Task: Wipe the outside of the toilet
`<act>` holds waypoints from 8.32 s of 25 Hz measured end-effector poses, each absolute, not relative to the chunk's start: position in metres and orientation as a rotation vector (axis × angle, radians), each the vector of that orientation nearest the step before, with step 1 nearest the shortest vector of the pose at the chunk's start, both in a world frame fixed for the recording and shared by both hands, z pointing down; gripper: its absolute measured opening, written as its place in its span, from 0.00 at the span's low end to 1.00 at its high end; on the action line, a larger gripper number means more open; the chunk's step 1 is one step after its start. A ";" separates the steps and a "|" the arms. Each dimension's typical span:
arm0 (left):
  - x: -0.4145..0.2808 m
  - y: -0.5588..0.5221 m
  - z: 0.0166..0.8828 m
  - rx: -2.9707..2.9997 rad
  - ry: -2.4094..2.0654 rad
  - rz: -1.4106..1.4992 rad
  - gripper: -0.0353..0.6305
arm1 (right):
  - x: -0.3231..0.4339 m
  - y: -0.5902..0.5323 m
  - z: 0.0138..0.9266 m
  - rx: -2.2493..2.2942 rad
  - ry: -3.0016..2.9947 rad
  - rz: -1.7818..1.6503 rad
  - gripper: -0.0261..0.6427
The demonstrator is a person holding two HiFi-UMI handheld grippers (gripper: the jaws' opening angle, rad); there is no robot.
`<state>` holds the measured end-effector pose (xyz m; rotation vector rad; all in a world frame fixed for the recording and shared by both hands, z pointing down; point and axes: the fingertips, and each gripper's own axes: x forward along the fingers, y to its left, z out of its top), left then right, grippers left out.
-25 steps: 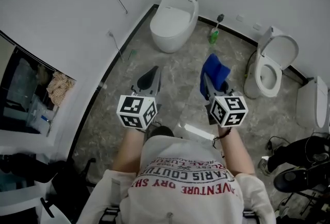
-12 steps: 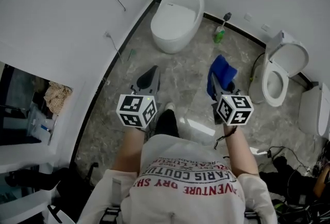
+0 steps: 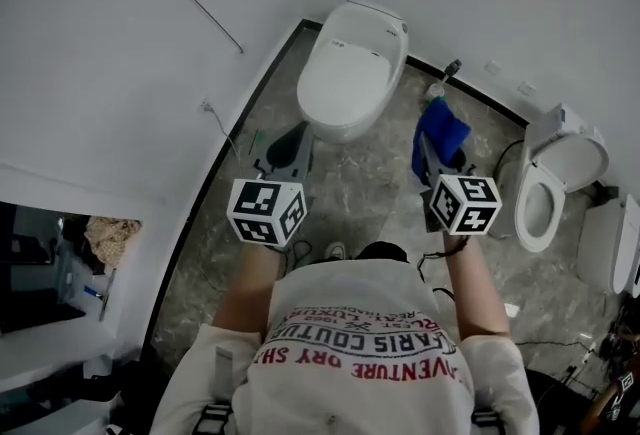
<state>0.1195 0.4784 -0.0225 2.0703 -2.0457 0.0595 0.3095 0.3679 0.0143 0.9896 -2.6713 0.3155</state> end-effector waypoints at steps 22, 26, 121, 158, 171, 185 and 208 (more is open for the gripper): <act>-0.022 0.055 0.041 1.776 -2.209 0.119 0.06 | 0.153 -0.118 0.089 0.733 -2.610 0.377 0.15; -0.044 -0.022 0.065 1.724 -2.193 0.130 0.06 | 0.130 -0.191 0.127 0.679 -2.545 0.401 0.15; -0.296 0.020 0.555 1.091 -1.973 -0.137 0.06 | -0.315 -0.215 0.615 -0.669 -1.282 -0.579 0.15; -0.185 0.278 0.665 0.476 -2.027 -0.422 0.06 | -0.265 0.131 0.749 -1.219 -0.977 -0.499 0.15; -0.098 0.355 0.662 0.240 -2.084 -0.557 0.06 | -0.177 0.242 0.742 -1.469 -0.664 -0.771 0.15; -0.049 0.397 0.637 0.039 -2.143 -0.622 0.06 | -0.107 0.298 0.712 -1.635 -0.592 -0.879 0.15; -0.260 0.157 0.524 0.883 -2.041 -0.205 0.06 | -0.276 0.071 0.557 -0.892 -1.685 -0.074 0.15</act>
